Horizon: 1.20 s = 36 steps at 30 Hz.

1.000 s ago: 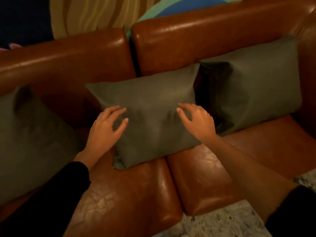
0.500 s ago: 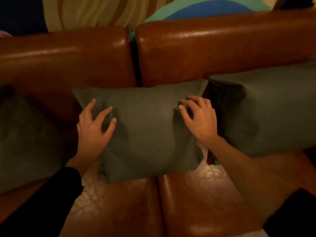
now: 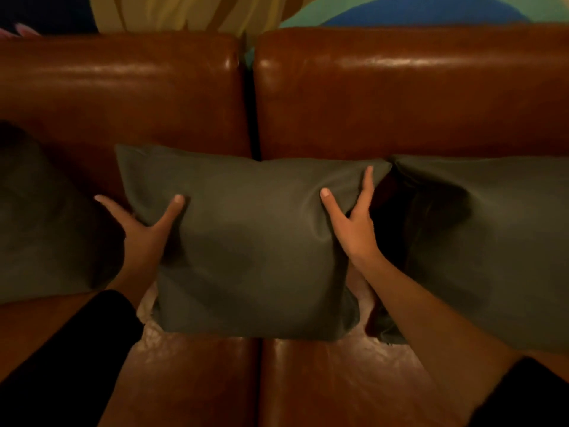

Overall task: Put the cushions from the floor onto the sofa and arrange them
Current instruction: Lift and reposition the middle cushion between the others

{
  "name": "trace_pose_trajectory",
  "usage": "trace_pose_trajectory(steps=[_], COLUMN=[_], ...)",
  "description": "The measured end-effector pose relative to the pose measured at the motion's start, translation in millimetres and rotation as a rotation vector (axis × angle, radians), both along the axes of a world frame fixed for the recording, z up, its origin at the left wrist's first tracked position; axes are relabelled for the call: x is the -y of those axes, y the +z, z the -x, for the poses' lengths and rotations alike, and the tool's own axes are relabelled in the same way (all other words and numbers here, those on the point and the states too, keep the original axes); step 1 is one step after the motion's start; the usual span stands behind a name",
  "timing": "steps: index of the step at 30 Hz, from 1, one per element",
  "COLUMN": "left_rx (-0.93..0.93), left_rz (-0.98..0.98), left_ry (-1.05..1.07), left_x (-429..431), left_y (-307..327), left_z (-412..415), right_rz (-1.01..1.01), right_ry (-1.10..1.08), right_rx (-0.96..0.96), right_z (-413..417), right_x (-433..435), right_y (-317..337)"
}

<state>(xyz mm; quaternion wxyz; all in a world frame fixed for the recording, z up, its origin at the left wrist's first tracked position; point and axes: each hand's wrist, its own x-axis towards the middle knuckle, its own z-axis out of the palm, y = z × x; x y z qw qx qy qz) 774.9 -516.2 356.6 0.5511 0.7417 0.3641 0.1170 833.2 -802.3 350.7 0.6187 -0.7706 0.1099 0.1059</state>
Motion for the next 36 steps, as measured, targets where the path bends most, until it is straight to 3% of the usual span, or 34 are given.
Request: trace_pose_trajectory(steps=[3, 7, 18, 28, 36], left_rx=[-0.07, -0.028, 0.218, 0.228, -0.037], left_rz=[0.176, 0.188, 0.185, 0.364, 0.124], left_ry=[0.108, 0.162, 0.157, 0.088, 0.019], left_x=[-6, -4, -20, -23, -30], left_y=[-1, -1, 45, 3, 6], left_z=[-12, -7, 10, 17, 3], right_rz=[-0.069, -0.066, 0.015, 0.136, 0.2], right_ry=[-0.13, -0.234, -0.27, -0.289, -0.26], right_rx=[-0.027, 0.007, 0.315, 0.371, 0.266], right_z=[-2, 4, 4, 18, 16], right_x=[-6, -13, -34, -37, -42], right_y=[-8, -7, 47, 17, 20])
